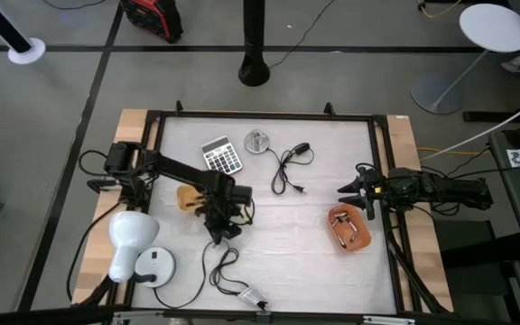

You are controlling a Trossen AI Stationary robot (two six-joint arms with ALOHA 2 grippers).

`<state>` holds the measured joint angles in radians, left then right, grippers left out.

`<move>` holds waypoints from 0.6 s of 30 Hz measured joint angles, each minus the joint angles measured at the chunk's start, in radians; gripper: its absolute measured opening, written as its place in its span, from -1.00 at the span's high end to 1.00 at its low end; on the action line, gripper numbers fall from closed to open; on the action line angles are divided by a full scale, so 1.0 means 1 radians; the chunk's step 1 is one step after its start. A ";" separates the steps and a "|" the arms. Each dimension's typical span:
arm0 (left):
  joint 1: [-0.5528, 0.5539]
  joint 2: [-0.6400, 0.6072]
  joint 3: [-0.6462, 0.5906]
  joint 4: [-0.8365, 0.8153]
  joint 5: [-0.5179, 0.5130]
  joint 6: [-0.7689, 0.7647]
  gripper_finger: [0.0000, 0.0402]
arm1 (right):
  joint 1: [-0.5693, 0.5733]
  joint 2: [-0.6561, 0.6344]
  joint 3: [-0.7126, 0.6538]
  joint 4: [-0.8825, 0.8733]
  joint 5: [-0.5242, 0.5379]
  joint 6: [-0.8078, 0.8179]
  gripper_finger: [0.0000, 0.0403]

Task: Sort batteries
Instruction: Put the black battery into the yellow bin

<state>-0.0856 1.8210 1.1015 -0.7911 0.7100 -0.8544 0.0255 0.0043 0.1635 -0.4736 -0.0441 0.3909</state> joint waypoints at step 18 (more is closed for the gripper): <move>0.220 -0.002 0.241 -0.704 -0.102 0.472 0.92 | 0.000 0.000 0.000 0.000 0.000 0.000 0.16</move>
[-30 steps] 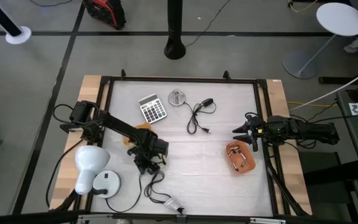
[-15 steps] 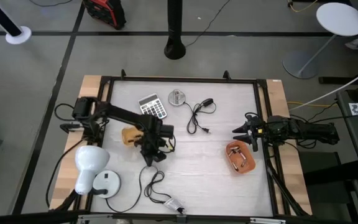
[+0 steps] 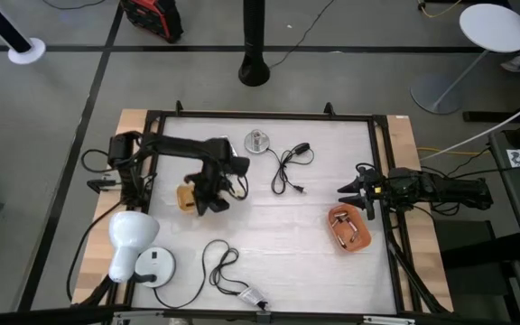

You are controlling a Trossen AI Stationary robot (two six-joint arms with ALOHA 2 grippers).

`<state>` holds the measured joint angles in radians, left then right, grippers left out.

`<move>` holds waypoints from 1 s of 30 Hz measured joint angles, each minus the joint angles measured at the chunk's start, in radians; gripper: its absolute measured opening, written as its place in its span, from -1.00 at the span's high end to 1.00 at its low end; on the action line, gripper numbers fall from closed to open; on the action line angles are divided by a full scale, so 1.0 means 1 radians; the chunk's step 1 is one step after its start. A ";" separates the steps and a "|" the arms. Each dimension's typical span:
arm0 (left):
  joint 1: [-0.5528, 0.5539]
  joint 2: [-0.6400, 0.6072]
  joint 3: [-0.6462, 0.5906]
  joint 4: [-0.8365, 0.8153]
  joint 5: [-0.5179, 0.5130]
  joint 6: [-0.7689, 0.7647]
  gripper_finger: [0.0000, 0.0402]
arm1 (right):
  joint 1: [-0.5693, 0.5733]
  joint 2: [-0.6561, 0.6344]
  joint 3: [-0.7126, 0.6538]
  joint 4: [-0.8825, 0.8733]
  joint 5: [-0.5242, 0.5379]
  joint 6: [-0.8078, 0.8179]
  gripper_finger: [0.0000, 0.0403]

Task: Sort batteries
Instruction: Put the black battery into the yellow bin, then return to Home Position

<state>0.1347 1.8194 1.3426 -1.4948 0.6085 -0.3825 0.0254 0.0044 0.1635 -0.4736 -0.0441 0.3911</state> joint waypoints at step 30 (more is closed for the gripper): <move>0.142 -0.098 -0.002 0.160 -0.277 0.189 0.44 | 0.000 0.000 0.000 0.000 0.000 0.000 0.16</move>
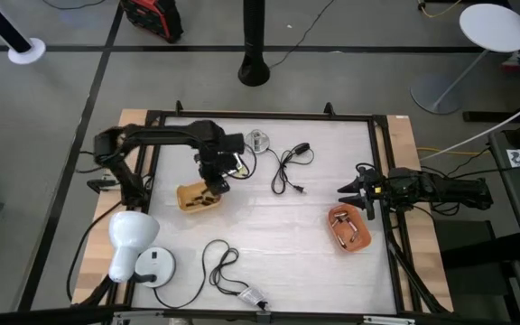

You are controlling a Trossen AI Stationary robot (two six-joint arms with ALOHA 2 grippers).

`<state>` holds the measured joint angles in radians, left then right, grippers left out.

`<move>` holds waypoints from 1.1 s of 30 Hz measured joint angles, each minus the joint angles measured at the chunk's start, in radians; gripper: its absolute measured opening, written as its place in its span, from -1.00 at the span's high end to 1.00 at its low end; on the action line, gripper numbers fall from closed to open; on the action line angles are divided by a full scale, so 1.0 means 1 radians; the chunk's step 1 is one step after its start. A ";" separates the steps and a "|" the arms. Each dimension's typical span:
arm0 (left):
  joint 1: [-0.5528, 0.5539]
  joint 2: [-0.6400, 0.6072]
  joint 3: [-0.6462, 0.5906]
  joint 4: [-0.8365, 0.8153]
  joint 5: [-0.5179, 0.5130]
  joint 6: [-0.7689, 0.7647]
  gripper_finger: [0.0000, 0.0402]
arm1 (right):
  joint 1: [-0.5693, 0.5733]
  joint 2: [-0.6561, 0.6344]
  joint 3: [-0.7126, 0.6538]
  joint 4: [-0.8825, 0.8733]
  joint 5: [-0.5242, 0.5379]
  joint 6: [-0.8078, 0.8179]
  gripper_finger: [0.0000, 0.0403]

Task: Sort batteries
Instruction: Return to Home Position

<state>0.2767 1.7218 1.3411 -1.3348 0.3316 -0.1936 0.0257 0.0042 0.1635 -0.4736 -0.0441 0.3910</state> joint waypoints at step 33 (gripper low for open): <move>-0.330 -0.984 -0.940 1.547 -0.400 0.128 0.51 | 0.000 0.000 0.000 0.000 0.000 0.000 0.16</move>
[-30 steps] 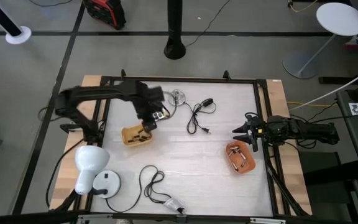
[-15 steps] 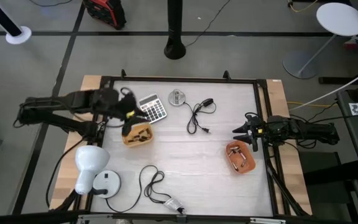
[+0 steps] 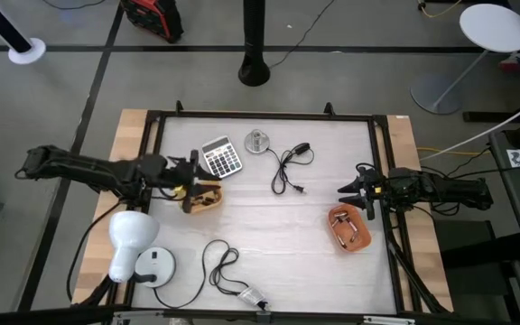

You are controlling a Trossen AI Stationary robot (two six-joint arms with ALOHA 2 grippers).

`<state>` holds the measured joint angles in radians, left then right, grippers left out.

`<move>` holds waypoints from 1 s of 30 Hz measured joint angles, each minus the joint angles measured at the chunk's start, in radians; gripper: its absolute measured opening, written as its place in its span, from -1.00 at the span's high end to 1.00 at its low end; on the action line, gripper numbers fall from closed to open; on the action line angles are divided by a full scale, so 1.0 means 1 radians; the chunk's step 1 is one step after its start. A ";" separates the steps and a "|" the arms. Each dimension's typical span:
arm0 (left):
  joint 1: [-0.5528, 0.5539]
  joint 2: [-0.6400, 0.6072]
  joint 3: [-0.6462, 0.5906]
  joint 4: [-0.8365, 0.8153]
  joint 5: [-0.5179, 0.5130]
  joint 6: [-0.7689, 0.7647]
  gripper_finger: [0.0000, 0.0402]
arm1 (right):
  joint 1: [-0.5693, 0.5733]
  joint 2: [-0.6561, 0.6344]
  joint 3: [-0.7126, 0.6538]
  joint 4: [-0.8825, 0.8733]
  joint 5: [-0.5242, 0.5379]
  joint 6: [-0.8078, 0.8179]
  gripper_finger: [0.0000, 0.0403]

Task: Sort batteries
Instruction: Return to Home Position

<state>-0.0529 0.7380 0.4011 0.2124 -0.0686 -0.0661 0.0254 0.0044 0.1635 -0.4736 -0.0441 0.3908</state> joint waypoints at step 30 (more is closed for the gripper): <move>0.048 -0.428 -0.391 0.159 -0.029 0.082 0.51 | 0.000 0.000 0.000 0.000 0.000 0.000 0.16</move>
<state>-0.0049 0.3095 0.0097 0.3717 -0.0978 0.0161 0.0256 0.0044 0.1635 -0.4736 -0.0441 0.3908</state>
